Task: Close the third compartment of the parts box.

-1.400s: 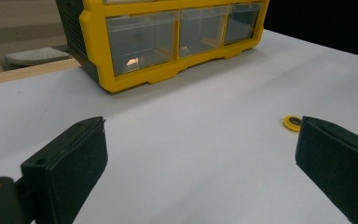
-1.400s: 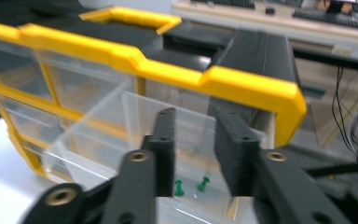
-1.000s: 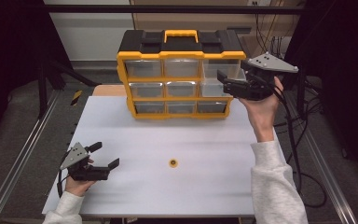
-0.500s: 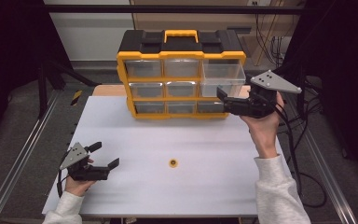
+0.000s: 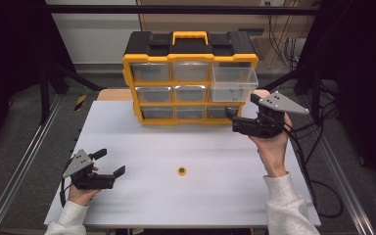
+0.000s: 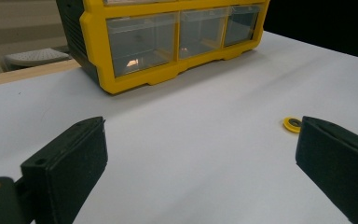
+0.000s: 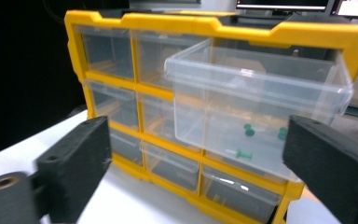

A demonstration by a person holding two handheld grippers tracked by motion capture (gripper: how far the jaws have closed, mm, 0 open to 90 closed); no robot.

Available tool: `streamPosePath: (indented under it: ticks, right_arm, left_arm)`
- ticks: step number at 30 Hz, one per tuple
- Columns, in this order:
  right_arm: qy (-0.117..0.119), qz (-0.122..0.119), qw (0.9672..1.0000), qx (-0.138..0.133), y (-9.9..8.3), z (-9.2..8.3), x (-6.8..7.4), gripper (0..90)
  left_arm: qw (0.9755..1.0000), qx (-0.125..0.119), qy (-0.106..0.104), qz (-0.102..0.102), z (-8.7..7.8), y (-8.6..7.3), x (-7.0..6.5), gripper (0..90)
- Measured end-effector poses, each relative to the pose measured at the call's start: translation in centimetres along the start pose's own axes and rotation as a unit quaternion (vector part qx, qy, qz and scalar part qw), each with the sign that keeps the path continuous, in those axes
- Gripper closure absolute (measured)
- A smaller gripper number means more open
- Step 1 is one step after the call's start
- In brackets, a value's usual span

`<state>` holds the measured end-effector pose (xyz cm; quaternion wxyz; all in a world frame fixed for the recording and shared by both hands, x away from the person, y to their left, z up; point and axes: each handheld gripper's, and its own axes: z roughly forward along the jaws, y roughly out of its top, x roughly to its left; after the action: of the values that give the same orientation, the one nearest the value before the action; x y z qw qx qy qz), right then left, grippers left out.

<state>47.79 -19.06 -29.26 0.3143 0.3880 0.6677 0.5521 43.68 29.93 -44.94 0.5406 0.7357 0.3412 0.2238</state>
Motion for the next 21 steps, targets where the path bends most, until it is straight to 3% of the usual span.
streamPosePath:
  ticks: [3,6,21]
  right_arm:
    - [0.002,-0.002,1.0000,0.002,-0.5,0.0,0.1,22.7]
    - [0.007,-0.002,1.0000,0.004,-0.7,0.2,0.2,38.5]
    - [-0.012,0.017,0.9995,0.024,-1.1,2.0,-0.1,80.2]
  left_arm:
    - [1.0000,0.001,0.000,0.000,0.0,0.0,0.0,1.9]
    - [1.0000,0.000,0.000,-0.002,0.0,0.0,-0.1,1.9]
    - [1.0000,0.001,0.000,0.000,0.1,0.0,-0.1,1.9]
